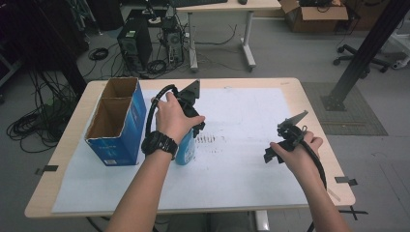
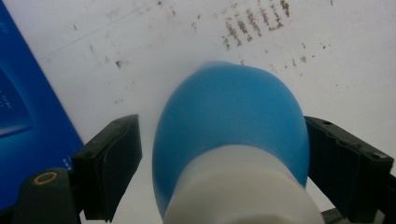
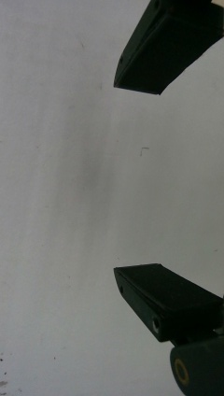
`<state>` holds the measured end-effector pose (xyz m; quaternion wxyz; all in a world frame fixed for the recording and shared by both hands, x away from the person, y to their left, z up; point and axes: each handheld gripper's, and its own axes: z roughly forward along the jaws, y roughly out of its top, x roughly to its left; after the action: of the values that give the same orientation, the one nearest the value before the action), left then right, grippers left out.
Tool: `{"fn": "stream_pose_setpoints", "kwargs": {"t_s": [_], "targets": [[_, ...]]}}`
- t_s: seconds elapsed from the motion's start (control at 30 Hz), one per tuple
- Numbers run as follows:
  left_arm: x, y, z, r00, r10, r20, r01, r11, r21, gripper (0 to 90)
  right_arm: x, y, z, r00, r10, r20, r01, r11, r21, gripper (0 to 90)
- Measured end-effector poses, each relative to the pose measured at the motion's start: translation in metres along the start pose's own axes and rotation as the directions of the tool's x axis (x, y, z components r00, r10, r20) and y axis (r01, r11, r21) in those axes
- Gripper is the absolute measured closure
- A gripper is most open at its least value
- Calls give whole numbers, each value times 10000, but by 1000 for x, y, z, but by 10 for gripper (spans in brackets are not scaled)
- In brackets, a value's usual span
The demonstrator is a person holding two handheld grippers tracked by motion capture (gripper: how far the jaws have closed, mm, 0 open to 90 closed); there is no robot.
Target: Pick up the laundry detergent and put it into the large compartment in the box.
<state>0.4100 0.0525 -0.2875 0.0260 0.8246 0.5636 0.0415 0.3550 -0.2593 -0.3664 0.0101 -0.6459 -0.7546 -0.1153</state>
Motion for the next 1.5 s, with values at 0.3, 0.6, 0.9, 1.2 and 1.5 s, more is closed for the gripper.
{"fn": "stream_pose_setpoints", "kwargs": {"t_s": [0.3,0.6,0.9,1.2,1.5], "targets": [[2,0,1,10000,10,-32,-10,10000,81,197,1,0,1,9999,-128,58,128,9999,6,87],[4,-1,0,10000,-6,-17,6,9999,104,233,3,1,3,10000,-66,45,65,10000,68,88],[5,-1,0,10000,-19,4,19,9999,139,252,3,1,3,9999,-91,71,90,9999,83,88],[3,0,1,10000,-26,7,26,9998,172,271,3,0,4,9999,-94,66,93,9999,111,88],[3,0,0,9999,-5,116,2,9997,238,323,3,0,3,10000,-67,46,66,9999,108,88]]}}
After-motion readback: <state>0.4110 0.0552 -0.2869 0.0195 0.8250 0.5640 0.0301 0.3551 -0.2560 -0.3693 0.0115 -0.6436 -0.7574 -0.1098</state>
